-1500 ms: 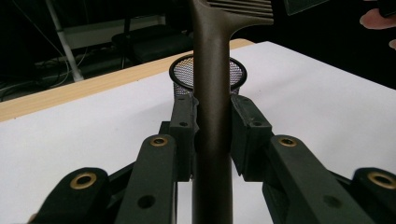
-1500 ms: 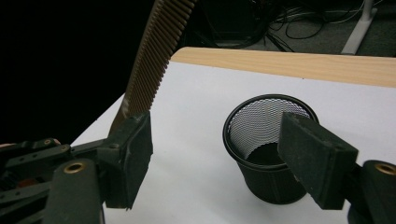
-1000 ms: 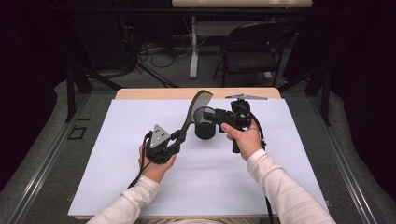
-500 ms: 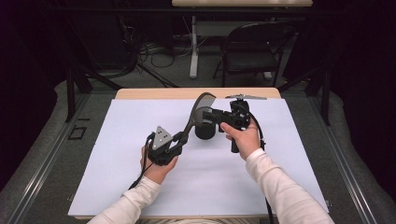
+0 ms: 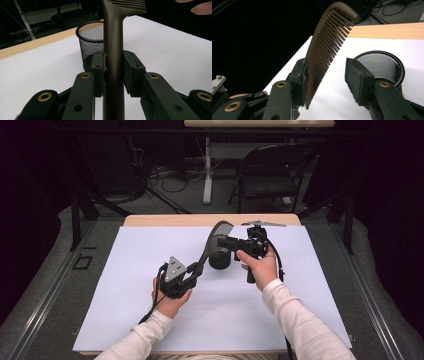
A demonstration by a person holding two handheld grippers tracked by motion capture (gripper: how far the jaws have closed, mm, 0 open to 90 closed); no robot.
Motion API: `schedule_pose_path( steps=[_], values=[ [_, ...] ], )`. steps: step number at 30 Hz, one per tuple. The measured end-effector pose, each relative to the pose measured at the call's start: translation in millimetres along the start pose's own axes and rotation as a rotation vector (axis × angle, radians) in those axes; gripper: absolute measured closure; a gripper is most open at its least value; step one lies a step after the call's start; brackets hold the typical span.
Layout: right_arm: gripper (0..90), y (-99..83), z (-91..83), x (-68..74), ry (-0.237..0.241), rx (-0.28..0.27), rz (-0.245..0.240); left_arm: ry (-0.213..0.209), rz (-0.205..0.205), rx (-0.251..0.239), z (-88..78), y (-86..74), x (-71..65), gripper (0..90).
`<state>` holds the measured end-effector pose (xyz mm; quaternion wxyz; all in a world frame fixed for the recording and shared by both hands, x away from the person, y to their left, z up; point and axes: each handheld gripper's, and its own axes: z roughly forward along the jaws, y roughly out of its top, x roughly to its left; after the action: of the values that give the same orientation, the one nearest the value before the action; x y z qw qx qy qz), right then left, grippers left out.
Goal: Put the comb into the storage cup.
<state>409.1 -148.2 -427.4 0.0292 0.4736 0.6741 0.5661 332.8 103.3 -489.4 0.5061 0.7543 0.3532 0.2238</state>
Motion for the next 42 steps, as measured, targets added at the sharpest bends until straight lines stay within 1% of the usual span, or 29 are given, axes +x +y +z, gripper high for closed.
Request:
schedule_pose_path(
  steps=[12,19,24,31,36,40,42],
  values=[
    [58.5,0.5,0.2,-2.7,0.019,0.0,0.034,-0.012,0.009,0.009,1.3,-1.6,-4.5,72.4],
    [60.6,0.7,0.5,-4.2,0.026,0.002,0.045,-0.022,0.012,0.012,2.1,-2.4,-6.5,72.4],
    [62.9,0.1,0.9,-6.0,0.038,0.001,0.059,-0.033,-0.007,0.009,2.2,-2.2,-5.7,72.4],
    [66.3,-0.1,0.2,-8.9,0.054,0.003,0.091,-0.037,-0.01,0.008,2.2,-2.5,-6.4,72.4],
    [68.9,-0.3,0.0,-10.0,0.062,0.005,0.097,-0.041,0.0,0.013,2.6,-2.8,-7.2,72.4],
    [71.2,-0.6,0.3,-10.6,0.071,0.006,0.102,-0.046,-0.003,0.013,3.0,-3.1,-7.3,72.4],
    [72.1,-0.8,0.4,-11.0,0.078,0.007,0.109,-0.05,-0.011,0.013,3.2,-3.4,-6.9,72.4]
  ],
)
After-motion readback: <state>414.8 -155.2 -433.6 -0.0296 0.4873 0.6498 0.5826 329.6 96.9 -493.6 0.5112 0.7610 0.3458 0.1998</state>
